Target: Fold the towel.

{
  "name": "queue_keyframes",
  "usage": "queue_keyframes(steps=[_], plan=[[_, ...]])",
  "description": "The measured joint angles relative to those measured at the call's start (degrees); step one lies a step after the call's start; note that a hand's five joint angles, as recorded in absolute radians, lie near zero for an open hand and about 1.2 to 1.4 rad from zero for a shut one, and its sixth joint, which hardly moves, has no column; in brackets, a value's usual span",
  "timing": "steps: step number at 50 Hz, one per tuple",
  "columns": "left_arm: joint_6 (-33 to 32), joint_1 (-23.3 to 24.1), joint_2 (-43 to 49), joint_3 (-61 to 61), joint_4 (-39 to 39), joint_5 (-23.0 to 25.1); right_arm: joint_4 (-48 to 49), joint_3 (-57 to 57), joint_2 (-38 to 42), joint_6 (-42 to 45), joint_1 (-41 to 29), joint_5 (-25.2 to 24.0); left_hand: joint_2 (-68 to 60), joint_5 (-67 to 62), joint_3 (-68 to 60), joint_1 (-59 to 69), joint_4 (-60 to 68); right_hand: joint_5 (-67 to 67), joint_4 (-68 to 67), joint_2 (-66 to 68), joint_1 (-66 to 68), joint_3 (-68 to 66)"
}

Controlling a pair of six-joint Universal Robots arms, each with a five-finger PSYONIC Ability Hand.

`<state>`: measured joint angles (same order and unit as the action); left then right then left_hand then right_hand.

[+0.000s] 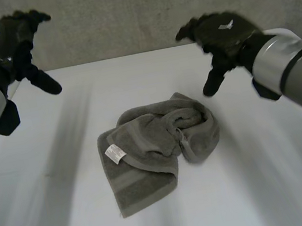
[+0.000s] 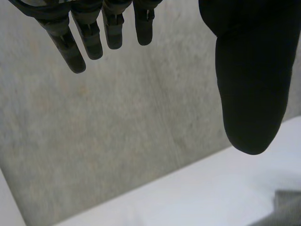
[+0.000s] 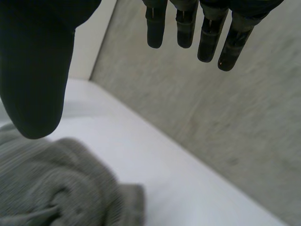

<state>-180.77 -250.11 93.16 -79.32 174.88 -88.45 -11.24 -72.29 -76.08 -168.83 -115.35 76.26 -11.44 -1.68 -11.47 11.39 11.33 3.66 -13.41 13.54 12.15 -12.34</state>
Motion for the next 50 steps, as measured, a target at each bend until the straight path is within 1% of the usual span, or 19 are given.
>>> queue_keyframes(steps=[3, 8, 17, 24, 27, 28, 31, 32, 33, 34, 35, 37, 39, 40, 41, 42, 45, 49, 50], plan=[[0.24, -1.39, 3.66, -0.58, -0.30, 0.59, -1.95, 1.78, 4.84, 0.32, -1.33, -0.40, -0.28, -0.17, -0.27, 0.00, 0.32, 0.00, 0.00, 0.00, 0.00, 0.00], [0.66, -1.54, 8.13, -3.00, -0.94, 0.92, -3.13, 1.90, 10.17, 1.88, -2.35, -0.45, -1.80, -1.63, -1.80, 1.86, 1.94, 0.00, 0.00, 0.00, 0.00, -0.01], [2.78, 2.69, 17.54, -4.65, -1.10, 1.18, -2.55, -3.75, 14.20, 7.56, -2.75, -0.40, -4.06, -3.86, -4.03, 4.16, 4.19, 0.09, -0.15, 0.09, 0.01, -0.20], [4.32, 6.29, 23.90, -1.98, -1.28, 1.15, -0.65, -7.38, 15.65, 8.53, -2.84, 0.26, -5.04, -4.80, -5.01, 5.02, 5.17, 1.67, -1.33, 1.19, 0.65, -2.60], [4.52, 8.02, 27.27, -0.29, -1.09, 1.07, 2.50, -9.10, 16.57, 8.09, -2.85, 1.36, -5.12, -4.92, -5.09, 5.18, 5.24, 3.52, -3.66, 3.20, 1.97, -5.05], [4.46, 8.48, 28.41, 0.31, -0.89, 1.04, 3.91, -9.60, 16.93, 7.77, -2.85, 1.94, -5.96, -5.76, -5.91, 6.00, 6.07, 8.31, -9.43, 9.93, 7.38, -10.59], [4.29, 8.89, 29.95, 1.26, -0.28, 0.93, 6.39, -10.16, 17.56, 7.07, -2.88, 3.15, -7.16, -6.69, -7.12, 7.06, 7.32, 9.92, -11.16, 11.62, 8.99, -12.24], [4.20, 9.02, 30.62, 1.74, 0.11, 0.88, 7.43, -10.32, 17.84, 6.76, -2.90, 3.68, -10.37, -9.92, -10.34, 10.70, 10.16, 12.60, -14.06, 14.85, 11.60, -15.07], [3.91, 9.21, 32.28, 2.95, 1.29, 0.74, 9.55, -10.48, 18.47, 6.11, -2.96, 4.88, -10.37, -9.92, -10.34, 10.70, 10.16, 18.97, -20.79, 20.76, 17.39, -21.77], [3.74, 9.27, 33.06, 3.56, 1.97, 0.69, 10.42, -10.48, 18.80, 5.83, -3.03, 5.39, -10.37, -9.92, -10.34, 10.70, 10.16, 21.26, -23.17, 23.22, 19.41, -24.19], [3.32, 9.32, 34.36, 4.56, 3.29, 0.64, 11.86, -10.28, 19.51, 5.44, -3.26, 6.22, -21.81, -21.16, -21.68, 22.54, 21.52, 24.81, -26.71, 26.40, 22.67, -27.95], [2.80, 9.31, 35.63, 5.57, 4.78, 0.61, 13.01, -9.88, 20.27, 5.18, -3.58, 6.84, -24.63, -24.23, -24.61, 25.19, 24.77, 32.49, -34.23, 34.21, 29.24, -35.94], [2.80, 9.31, 35.63, 5.57, 4.78, 0.61, 13.01, -9.88, 20.27, 5.18, -3.58, 6.84, -24.63, -24.23, -24.61, 25.19, 24.77, 32.49, -34.23, 34.21, 29.24, -35.94], [1.33, 9.29, 37.16, 6.78, 7.22, 0.54, 14.46, -8.83, 21.70, 5.07, -4.15, 7.61, -40.65, -39.99, -40.26, 41.57, 40.28, 46.21, -47.36, 48.18, 40.87, -49.91], [0.92, 9.29, 37.36, 6.99, 7.73, 0.52, 14.70, -8.58, 21.98, 5.08, -4.25, 7.74, -43.46, -41.92, -43.41, 43.17, 42.58, 49.56, -50.47, 51.50, 43.24, -52.76], [0.11, 9.27, 37.60, 7.27, 8.68, 0.43, 15.08, -8.15, 22.41, 5.15, -4.38, 7.91, -49.09, -47.82, -48.36, 48.93, 48.44, 51.75, -53.02, 53.52, 44.02, -54.79], [-2.57, 9.24, 37.14, 8.02, 11.82, -0.17, 16.51, -6.23, 23.26, 5.62, -4.58, 8.29, -54.26, -52.86, -54.04, 53.12, 54.09, 52.14, -54.43, 53.63, 44.02, -55.36], [-5.63, 9.22, 35.51, 8.86, 15.75, -0.98, 18.42, -3.47, 23.51, 6.40, -4.54, 8.54, -56.27, -54.67, -56.16, 54.67, 56.23, 52.16, -54.70, 53.63, 44.02, -55.35], [-8.22, 9.09, 33.60, 9.81, 19.61, -1.46, 20.55, -0.58, 22.85, 7.35, -4.39, 8.64, -56.87, -55.23, -56.82, 55.00, 56.89, 52.24, -54.76, 53.63, 44.02, -55.35]])
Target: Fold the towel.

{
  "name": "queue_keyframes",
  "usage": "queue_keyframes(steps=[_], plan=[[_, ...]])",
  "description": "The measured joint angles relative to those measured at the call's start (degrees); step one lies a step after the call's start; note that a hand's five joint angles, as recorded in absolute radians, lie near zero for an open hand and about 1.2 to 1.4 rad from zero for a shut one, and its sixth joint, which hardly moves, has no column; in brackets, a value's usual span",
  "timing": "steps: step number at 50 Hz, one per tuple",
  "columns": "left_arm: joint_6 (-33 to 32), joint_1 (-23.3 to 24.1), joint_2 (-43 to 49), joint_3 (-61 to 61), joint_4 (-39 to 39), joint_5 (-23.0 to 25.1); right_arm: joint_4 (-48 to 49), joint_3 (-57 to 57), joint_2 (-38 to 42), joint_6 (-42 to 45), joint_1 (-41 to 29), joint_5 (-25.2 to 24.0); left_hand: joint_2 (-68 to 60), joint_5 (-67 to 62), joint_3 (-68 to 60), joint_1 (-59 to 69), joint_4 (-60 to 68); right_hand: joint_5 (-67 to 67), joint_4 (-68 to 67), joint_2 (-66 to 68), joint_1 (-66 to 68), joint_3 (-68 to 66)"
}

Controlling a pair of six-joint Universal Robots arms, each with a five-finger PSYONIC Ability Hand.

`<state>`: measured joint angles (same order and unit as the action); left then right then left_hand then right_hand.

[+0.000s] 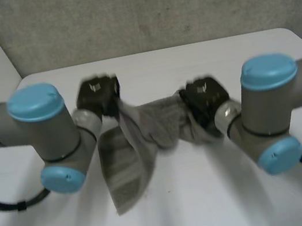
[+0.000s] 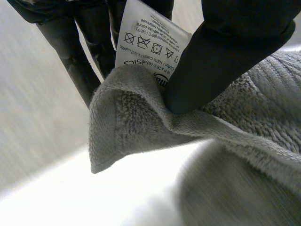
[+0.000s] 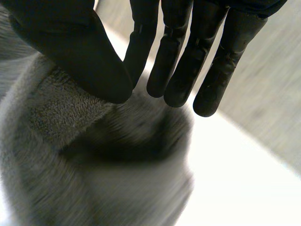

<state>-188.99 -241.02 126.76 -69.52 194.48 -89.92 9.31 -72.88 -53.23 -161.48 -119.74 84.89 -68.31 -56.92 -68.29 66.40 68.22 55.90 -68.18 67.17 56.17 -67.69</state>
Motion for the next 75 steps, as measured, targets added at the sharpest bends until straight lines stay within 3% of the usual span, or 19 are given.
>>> queue_keyframes(steps=[3, 10, 16, 19, 27, 36, 38, 41, 44, 46, 52, 57, 62, 65, 69, 75], plan=[[-2.31, -0.18, -1.86, 1.10, 3.96, -0.27, 2.34, 2.42, -1.13, 0.75, 0.23, 0.10, -0.38, -0.42, -0.38, 0.23, 0.44, 0.02, 0.00, 0.00, 0.00, 0.00], [-9.42, -2.59, -9.26, 3.84, 20.42, -0.74, 17.78, 8.67, -9.77, 1.80, 3.49, 2.42, -1.11, -1.23, -1.14, 0.69, 1.28, 0.28, 0.00, 0.00, 0.00, 0.00], [-10.37, -4.61, -13.68, -2.04, 22.82, -0.35, 15.68, 7.46, -13.04, 1.36, 5.34, 1.84, -1.20, -1.28, -1.24, 0.76, 1.46, 0.65, 0.00, 0.00, 0.15, 0.00], [-10.36, -4.92, -15.38, -6.45, 21.74, 0.10, 11.73, 6.41, -13.33, 1.26, 6.12, 0.13, -1.21, -1.28, -1.25, 0.76, 1.47, 0.67, 0.00, 0.00, 0.15, 0.00], [-10.53, -4.66, -20.83, -27.32, 15.69, 2.89, -6.15, 0.15, -12.20, 2.29, 10.07, -10.01, -1.29, -1.31, -1.34, 0.93, 1.49, 0.70, -0.02, 0.25, 0.15, -0.28], [-12.78, -4.62, -22.97, -39.96, 7.79, 3.26, -19.86, -4.98, -8.15, 10.81, 13.25, -13.45, -1.19, -1.48, -1.23, 0.93, 1.44, 0.68, 0.06, 0.07, 0.06, -0.06], [-13.79, -4.50, -23.71, -41.40, 4.19, 3.20, -21.69, -5.68, -7.60, 13.23, 13.87, -13.55, 0.68, -0.78, 0.69, 0.58, -0.69, -13.47, 16.77, -16.60, -12.46, 16.39], [-14.75, -3.95, -25.74, -42.28, -1.71, 3.06, -22.15, -5.96, -7.59, 14.44, 14.18, -13.48, 9.53, 8.13, 9.48, -8.95, -9.45, -29.56, 32.36, -30.71, -24.59, 31.78], [-14.75, -3.95, -25.74, -42.28, -1.71, 3.06, -22.15, -5.96, -7.59, 14.44, 14.18, -13.48, 9.53, 8.13, 9.48, -8.95, -9.45, -29.56, 32.36, -30.71, -24.59, 31.78], [-14.80, -2.63, -29.96, -42.14, -7.44, 2.76, -21.40, -6.10, -7.91, 13.95, 13.79, -13.17, 30.88, 29.10, 30.33, -29.02, -30.32, -36.28, 38.73, -37.25, -29.76, 38.42], [-13.98, -2.68, -34.40, -41.12, -9.35, 2.68, -19.57, -6.82, -8.19, 13.37, 11.90, -12.85, 45.34, 43.87, 45.00, -42.94, -45.16, -38.08, 40.24, -38.36, -30.73, 39.55], [-11.18, -4.27, -36.00, -38.90, -8.72, 2.68, -16.89, -8.19, -8.15, 13.25, 10.80, -12.61, 48.05, 46.74, 48.01, -45.74, -47.98, -38.13, 40.24, -38.36, -30.73, 39.55], [-0.73, -7.18, -34.53, -34.30, -7.82, 2.80, -14.13, -10.46, -7.94, 13.27, 10.24, -12.50, 48.35, 47.11, 48.37, -45.87, -48.34, -38.40, 40.24, -38.36, -30.73, 39.55], [2.25, -7.81, -33.27, -33.15, -7.83, 2.85, -13.91, -10.76, -7.87, 13.28, 10.24, -12.51, 48.35, 47.10, 48.37, -45.87, -48.34, -38.46, 40.24, -38.36, -30.73, 39.55], [12.71, -9.36, -26.85, -28.25, -9.09, 2.98, -13.30, -11.44, -7.58, 13.29, 10.28, -12.55, 47.87, 46.51, 47.87, -45.80, -47.89, -38.72, 40.39, -38.46, -30.77, 39.70], [19.37, -9.94, -19.26, -21.93, -16.39, 3.13, -12.77, -11.97, -7.28, 13.29, 10.34, -12.56, 46.78, 45.34, 46.72, -44.97, -46.70, -39.81, 41.89, -39.83, -31.83, 41.17]])
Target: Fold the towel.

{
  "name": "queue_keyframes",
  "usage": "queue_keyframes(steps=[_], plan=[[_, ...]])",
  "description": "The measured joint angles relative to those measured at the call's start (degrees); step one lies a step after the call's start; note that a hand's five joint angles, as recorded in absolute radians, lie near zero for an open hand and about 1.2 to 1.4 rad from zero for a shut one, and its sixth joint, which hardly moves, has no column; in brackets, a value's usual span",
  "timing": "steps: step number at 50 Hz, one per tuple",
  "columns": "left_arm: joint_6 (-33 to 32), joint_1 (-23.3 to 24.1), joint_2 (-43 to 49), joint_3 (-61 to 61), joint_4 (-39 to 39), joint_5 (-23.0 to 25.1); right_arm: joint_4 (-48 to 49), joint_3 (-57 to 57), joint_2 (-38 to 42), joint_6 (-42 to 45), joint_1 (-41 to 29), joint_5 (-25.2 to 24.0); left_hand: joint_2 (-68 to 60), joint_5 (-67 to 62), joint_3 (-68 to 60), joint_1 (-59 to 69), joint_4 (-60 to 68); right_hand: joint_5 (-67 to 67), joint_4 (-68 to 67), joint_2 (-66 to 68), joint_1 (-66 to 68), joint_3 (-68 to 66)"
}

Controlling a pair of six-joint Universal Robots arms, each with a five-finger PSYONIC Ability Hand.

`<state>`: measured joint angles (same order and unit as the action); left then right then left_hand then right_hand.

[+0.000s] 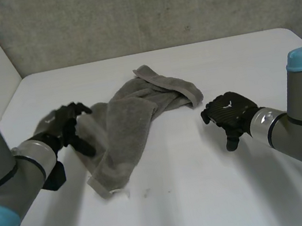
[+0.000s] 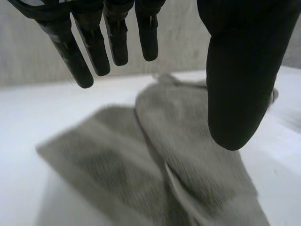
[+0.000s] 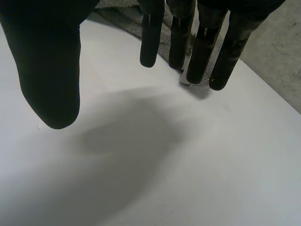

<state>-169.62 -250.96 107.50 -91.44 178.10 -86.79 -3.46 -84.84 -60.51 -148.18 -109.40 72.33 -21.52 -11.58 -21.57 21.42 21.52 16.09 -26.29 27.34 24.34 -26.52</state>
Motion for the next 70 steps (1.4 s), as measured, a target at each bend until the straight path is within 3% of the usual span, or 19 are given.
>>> queue_keyframes(steps=[6, 14, 20, 26, 34, 40, 52, 70], plan=[[3.78, -0.37, 7.17, 5.86, -10.27, 0.15, 0.20, -0.58, 0.14, 0.00, -0.02, 0.00, -0.66, -0.68, -0.65, 0.60, 0.68, -0.27, 0.04, 0.00, 0.00, 0.00], [5.37, -0.74, 11.28, 8.19, -17.36, 0.08, 0.69, -1.32, 0.14, 0.00, -0.18, 0.01, -3.36, -3.20, -3.36, 3.32, 3.28, -0.81, 0.84, -0.88, 0.00, 0.80], [5.12, -0.58, 11.48, 7.80, -18.00, -0.04, 0.89, -1.67, 0.14, 0.00, -0.22, 0.00, -7.32, -7.08, -7.06, 7.50, 7.18, -0.94, 0.84, -0.88, 0.00, 0.81], [4.56, -0.01, 11.35, 7.24, -17.88, -0.19, 0.93, -2.03, 0.13, 0.00, -0.21, -0.07, -18.79, -18.53, -18.70, 18.81, 18.64, -1.05, 0.84, -0.88, 0.00, 0.81], [4.40, 0.81, 11.80, 6.98, -17.68, -0.44, 0.92, -2.13, 0.13, 0.00, -0.25, -0.09, -22.22, -22.08, -22.19, 21.94, 22.22, -1.07, 0.84, -0.88, 0.00, 0.81], [4.38, 1.02, 12.41, 7.23, -17.49, -0.56, 0.91, -2.23, 0.07, 0.00, -0.28, -0.09, -22.24, -22.15, -22.19, 22.05, 22.26, -1.07, 0.84, -0.88, 0.00, 0.81], [4.31, 0.91, 12.89, 7.47, -17.54, -0.86, 0.99, -2.52, -0.04, 0.06, -0.44, -0.08, -10.73, -10.69, -10.69, 11.34, 10.69, -1.07, 0.84, -0.87, 0.00, 0.81], [-1.34, 1.05, 12.32, 6.90, -17.64, -7.79, 1.09, -2.99, -0.12, 0.16, -1.01, -0.08, -10.48, -10.36, -10.47, 10.83, 10.48, -1.07, 0.86, -0.88, 0.02, 0.81]])
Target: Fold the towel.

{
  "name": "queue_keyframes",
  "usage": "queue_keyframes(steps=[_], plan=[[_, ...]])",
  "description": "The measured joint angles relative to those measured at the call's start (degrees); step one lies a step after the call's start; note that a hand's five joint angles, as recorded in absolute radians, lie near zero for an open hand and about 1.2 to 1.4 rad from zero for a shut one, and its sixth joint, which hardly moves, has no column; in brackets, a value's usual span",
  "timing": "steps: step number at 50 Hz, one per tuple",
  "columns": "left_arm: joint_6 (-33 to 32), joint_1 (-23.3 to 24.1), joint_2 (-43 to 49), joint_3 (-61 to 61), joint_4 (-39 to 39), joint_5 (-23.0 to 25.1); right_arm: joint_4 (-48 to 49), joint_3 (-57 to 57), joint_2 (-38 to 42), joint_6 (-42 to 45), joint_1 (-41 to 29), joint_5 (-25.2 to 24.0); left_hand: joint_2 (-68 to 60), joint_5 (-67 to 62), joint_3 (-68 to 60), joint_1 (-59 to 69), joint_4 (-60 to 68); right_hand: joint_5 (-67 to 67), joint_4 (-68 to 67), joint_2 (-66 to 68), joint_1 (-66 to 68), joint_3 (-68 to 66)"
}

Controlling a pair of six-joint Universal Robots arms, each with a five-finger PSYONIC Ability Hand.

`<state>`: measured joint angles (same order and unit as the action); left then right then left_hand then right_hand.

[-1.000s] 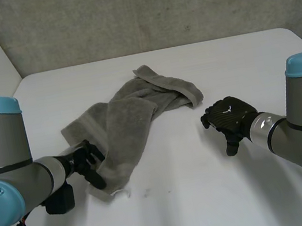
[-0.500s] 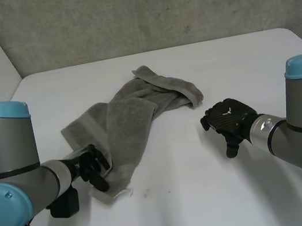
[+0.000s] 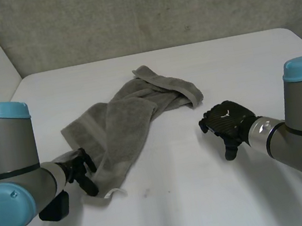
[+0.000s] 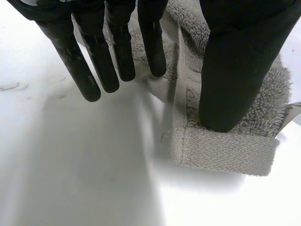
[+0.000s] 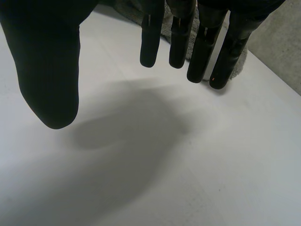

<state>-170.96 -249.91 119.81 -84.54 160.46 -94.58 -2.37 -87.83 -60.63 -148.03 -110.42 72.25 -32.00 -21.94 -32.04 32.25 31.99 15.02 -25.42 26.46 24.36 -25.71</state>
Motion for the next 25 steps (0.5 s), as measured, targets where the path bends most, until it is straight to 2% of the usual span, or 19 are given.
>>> queue_keyframes(steps=[21, 25], plan=[[0.51, 4.76, 0.32, 0.35, 0.14, 0.79, 0.26, -0.23, 0.09, 0.20, -0.12, 0.00, -1.12, -1.13, -1.07, 1.08, 1.19, -0.03, 0.34, 0.00, 0.00, 0.00], [0.58, 5.25, 0.95, 0.91, 0.27, 0.70, 0.34, -0.31, 0.07, 0.20, -0.20, 0.00, -17.05, -16.04, -16.92, 16.66, 16.05, -0.05, 0.34, 0.00, 0.00, 0.00]])
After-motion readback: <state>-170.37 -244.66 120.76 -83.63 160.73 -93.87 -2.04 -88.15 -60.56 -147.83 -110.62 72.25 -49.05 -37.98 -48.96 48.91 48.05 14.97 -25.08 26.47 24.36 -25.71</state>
